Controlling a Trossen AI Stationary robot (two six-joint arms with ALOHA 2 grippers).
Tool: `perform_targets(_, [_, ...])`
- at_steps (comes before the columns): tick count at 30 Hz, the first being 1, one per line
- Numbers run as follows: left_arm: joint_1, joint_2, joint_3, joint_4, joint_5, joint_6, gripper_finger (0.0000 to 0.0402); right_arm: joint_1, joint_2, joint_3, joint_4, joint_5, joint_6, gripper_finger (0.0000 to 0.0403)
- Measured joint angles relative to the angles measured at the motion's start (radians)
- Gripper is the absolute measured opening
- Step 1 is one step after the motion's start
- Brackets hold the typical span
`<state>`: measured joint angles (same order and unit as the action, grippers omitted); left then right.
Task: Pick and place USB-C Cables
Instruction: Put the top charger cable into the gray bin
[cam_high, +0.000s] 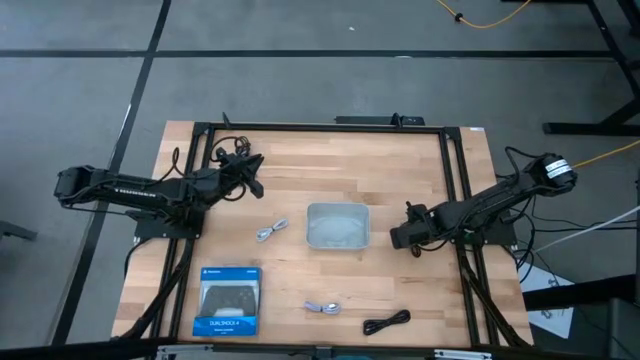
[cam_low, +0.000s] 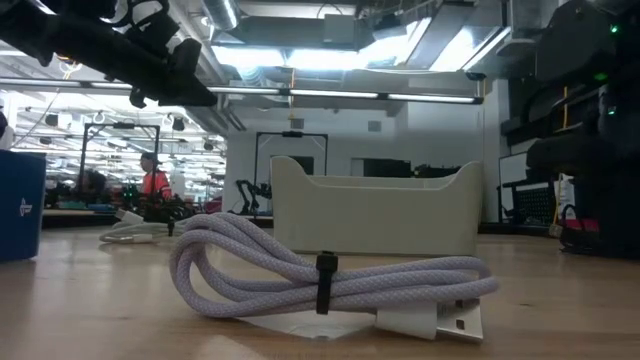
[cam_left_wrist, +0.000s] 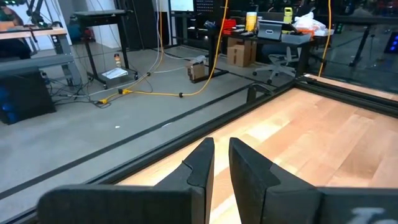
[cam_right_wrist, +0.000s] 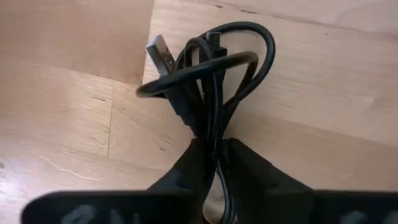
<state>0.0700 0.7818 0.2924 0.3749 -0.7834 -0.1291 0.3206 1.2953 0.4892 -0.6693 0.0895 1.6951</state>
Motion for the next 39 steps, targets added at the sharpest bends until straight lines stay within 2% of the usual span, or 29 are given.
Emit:
perform_targets(7, [0.000,0.000,0.000,0.000,0.000,0.000,0.0043,0.006,0.008,0.032,-0.031,0.006,-0.119,0.0052])
perform_targets(12, [0.000,0.000,0.000,0.001,0.005,0.000,0.0043,-0.003,0.003,0.199,-0.293,0.151,-0.236,0.0048])
perform_targets(14, [0.000,0.000,0.000,0.007,0.016,0.005,0.0043,-0.010,0.003,0.271,-0.449,0.228,-0.254,0.0048])
perform_targets(18, [0.003,0.005,-0.001,0.076,0.049,0.001,0.0043,-0.035,0.001,0.404,-0.509,0.432,-0.375,0.0048])
perform_targets(21, [0.012,0.043,-0.001,0.186,0.146,0.006,0.0043,-0.089,0.001,0.467,-0.389,0.501,-0.585,0.0048])
perform_targets(24, [0.017,0.123,0.044,0.221,0.253,0.046,0.0043,-0.147,0.000,0.496,-0.187,0.498,-0.867,0.0048])
perform_targets(27, [0.017,0.239,0.146,0.196,0.356,0.111,0.0043,-0.196,0.001,0.501,0.074,0.410,-1.145,0.0048])
perform_targets(29, [0.017,0.316,0.218,0.154,0.443,0.167,0.0043,-0.215,0.011,0.502,0.211,0.324,-1.269,0.0048])
perform_targets(31, [0.016,0.390,0.290,0.114,0.486,0.209,0.0043,-0.221,0.029,0.503,0.294,0.257,-1.346,0.0048])
perform_targets(35, [0.017,0.487,0.387,0.055,0.498,0.213,0.0043,-0.220,0.082,0.503,0.347,0.223,-1.389,0.0048])
perform_targets(39, [0.015,0.568,0.439,0.051,0.655,0.201,0.0043,-0.221,0.145,0.503,0.369,0.223,-1.393,0.0048])
